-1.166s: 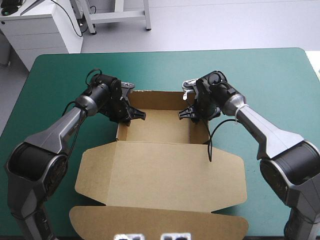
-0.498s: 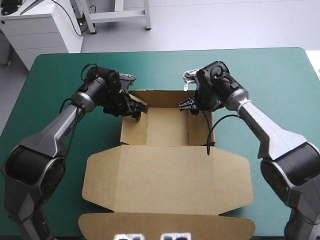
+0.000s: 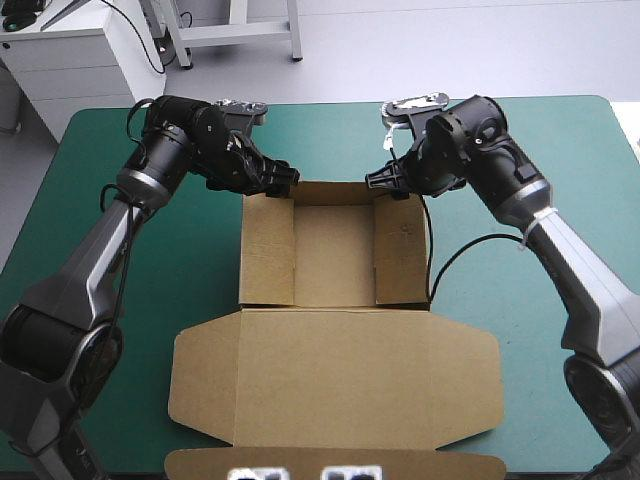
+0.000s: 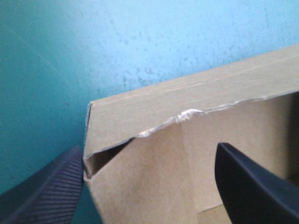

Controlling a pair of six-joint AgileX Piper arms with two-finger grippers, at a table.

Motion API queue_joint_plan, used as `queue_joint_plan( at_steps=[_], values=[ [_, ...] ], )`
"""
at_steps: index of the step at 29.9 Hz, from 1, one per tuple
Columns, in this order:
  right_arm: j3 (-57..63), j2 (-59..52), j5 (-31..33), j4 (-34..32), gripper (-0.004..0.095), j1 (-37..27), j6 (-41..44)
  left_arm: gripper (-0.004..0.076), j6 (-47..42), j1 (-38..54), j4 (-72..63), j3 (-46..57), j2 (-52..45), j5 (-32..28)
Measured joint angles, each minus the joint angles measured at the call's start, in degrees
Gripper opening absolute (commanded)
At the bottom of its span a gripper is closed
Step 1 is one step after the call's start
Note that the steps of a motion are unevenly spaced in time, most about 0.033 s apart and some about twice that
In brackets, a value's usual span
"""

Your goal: Fold the box

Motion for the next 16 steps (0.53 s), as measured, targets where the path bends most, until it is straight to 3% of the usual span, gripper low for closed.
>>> queue_joint_plan(
  at_steps=[6, 9, 12, 15, 16],
  values=[
    [0.0, -5.4, 0.1, 4.4, 0.0553, 0.0, 0.0, 0.0469, 0.4, 0.0, -1.3, -0.2, -6.7, 0.0],
    [-0.1, -7.6, 0.1, 7.3, 0.0553, 0.0, -0.7, 0.0379, 1.9, 0.0, -1.4, -0.4, -11.6, 0.1],
    [0.1, -8.6, 0.1, 8.1, 0.0553, 0.0, -1.8, 0.0218, 2.6, 0.0, -1.5, -0.4, -17.5, 0.1],
    [2.9, -8.9, 0.1, 6.5, 0.0553, 0.0, -1.8, -0.0013, 5.7, 0.0, -1.6, -0.1, -23.0, 0.1],
    [4.2, -8.9, 0.1, 5.8, 0.0553, 0.0, -1.8, -0.0006, 6.8, 0.0, -1.6, 0.5, -24.9, 0.1]
  ],
)
